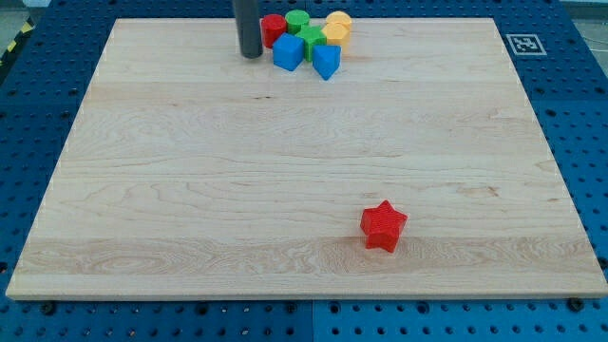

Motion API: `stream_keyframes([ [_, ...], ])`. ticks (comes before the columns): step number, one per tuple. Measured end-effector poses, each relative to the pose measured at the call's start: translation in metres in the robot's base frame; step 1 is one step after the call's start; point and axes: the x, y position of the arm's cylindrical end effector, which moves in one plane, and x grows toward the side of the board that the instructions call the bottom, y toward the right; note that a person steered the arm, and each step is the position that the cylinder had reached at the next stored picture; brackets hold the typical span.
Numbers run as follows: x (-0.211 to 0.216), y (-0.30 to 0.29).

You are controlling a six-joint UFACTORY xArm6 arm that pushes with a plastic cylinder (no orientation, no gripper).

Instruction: Push the blue cube to the down side of blue triangle

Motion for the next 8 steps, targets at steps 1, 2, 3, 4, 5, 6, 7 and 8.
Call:
stream_keyframes([
  [1, 0.000, 0.022],
  [2, 0.001, 0.045],
  [3, 0.005, 0.061],
  [4, 0.016, 0.062],
  [5, 0.021, 0.062],
  [6, 0.021, 0.063],
  [7, 0.026, 0.063],
  [8, 0.034, 0.075],
])
